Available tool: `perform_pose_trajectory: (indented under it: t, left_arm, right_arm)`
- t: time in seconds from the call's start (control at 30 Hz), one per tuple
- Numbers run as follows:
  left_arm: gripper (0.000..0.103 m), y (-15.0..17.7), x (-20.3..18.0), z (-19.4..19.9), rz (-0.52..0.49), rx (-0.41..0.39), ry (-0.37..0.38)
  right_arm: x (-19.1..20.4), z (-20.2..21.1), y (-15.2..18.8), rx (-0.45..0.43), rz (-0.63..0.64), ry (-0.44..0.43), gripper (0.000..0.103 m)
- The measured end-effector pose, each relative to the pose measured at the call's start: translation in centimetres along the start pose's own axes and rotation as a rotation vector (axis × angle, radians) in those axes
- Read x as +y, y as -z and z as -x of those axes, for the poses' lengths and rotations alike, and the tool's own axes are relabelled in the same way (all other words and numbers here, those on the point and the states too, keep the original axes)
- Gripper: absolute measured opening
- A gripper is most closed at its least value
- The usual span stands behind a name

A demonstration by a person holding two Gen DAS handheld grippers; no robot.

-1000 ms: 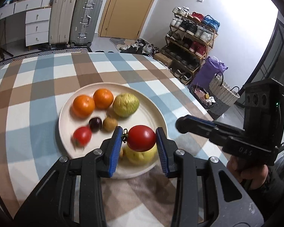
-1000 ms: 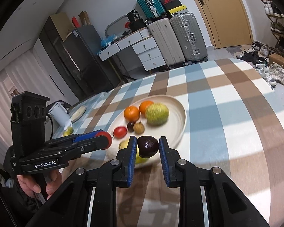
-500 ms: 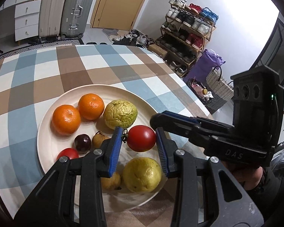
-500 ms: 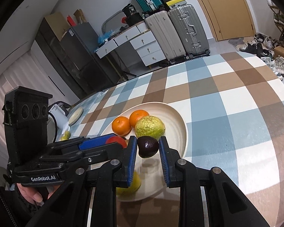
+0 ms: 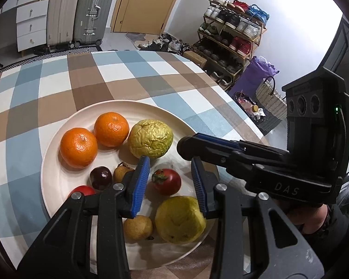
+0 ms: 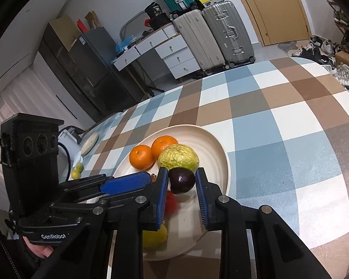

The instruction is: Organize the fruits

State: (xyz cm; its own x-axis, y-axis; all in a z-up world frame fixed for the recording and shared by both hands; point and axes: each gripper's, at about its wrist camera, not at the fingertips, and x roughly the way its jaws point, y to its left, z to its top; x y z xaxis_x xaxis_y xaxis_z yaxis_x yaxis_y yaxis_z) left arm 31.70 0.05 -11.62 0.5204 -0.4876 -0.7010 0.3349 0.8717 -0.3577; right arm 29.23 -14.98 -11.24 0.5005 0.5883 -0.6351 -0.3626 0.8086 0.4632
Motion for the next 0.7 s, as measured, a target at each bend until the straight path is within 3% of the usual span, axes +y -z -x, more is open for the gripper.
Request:
perform_pose_trajectory:
  t: [0.1,0.13,0.2,0.37,0.6,0.7]
  left_arm:
    - [0.035,0.1,0.0,0.6,0.003,-0.008,-0.009]
    - [0.039,0.2,0.0,0.9,0.006,-0.013,-0.010]
    - [0.046,0.3,0.1,1.8,0.016,-0.030,-0.017]
    - [0.059,0.7,0.0,4.7,0.043,-0.092,-0.036]
    - [0.081,2.1,-2.8,10.8,0.015,-0.239,-0.113]
    - [0.083,2.8,-4.3,13.3,0.005,-0.291,-0.151]
  right_arm:
    - [0.0,0.2,0.0,-0.003,0.003,0.002,0.029]
    - [0.0,0.3,0.0,-0.012,0.002,0.003,0.041]
    - [-0.1,1.1,-0.1,-0.043,-0.012,0.004,0.054]
    - [0.0,4.0,-0.1,-0.108,-0.021,0.013,0.061]
    - [1.7,9.8,1.4,-0.234,0.012,0.051,0.087]
    - [3.3,12.4,2.3,-0.297,0.056,0.063,0.097]
